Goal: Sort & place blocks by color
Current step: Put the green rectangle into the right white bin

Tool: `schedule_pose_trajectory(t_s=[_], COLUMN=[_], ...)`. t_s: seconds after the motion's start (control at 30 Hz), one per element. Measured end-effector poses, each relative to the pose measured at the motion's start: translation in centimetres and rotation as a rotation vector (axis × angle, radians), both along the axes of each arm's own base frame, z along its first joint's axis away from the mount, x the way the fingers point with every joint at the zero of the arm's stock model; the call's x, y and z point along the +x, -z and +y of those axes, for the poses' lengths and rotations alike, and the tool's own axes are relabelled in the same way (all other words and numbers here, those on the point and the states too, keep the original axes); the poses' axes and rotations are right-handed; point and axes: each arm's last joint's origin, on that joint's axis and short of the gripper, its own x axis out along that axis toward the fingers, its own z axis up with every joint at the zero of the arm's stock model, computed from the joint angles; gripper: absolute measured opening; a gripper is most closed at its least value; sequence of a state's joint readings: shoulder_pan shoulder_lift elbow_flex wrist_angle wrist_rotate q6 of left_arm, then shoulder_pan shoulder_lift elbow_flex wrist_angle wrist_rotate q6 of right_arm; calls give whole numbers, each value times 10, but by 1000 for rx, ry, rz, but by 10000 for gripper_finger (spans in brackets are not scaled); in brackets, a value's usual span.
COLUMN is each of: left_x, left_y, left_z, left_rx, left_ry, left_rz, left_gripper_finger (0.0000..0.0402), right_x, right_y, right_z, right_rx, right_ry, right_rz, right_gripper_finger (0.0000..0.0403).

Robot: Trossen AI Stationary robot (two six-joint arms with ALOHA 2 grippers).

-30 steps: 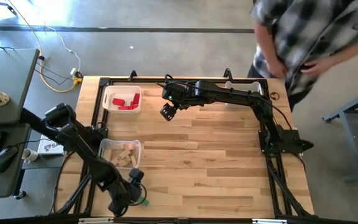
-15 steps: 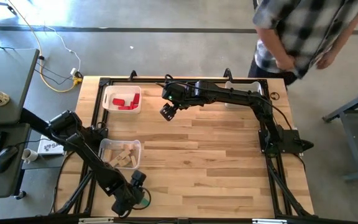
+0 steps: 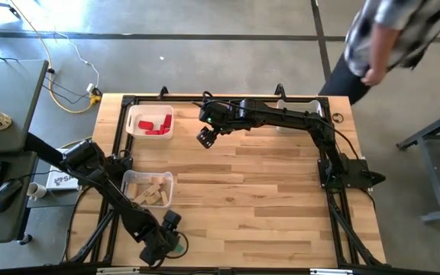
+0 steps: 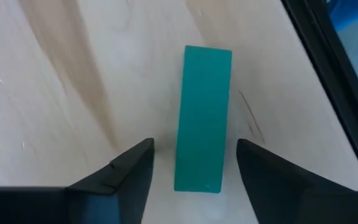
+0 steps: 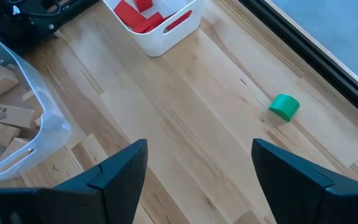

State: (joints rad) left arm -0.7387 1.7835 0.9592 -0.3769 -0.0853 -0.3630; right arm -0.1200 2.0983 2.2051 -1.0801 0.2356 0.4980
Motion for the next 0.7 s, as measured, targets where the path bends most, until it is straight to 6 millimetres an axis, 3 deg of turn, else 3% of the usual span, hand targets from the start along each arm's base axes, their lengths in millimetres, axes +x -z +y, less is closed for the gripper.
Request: schedule_pose_trajectory(t_s=[0.37,0.7], left_x=[6,3], left_y=[2,-9], left_z=[6,25], left_rx=[-32,25], left_ry=[-58,-129], left_rz=[35,87], left_gripper_finger=[72,67], right_x=[0,-1], right_y=[0,2], right_z=[0,7], right_rx=[2,116], right_ry=[-1,-81], right_rz=[5,9], right_gripper_finger=[275,275])
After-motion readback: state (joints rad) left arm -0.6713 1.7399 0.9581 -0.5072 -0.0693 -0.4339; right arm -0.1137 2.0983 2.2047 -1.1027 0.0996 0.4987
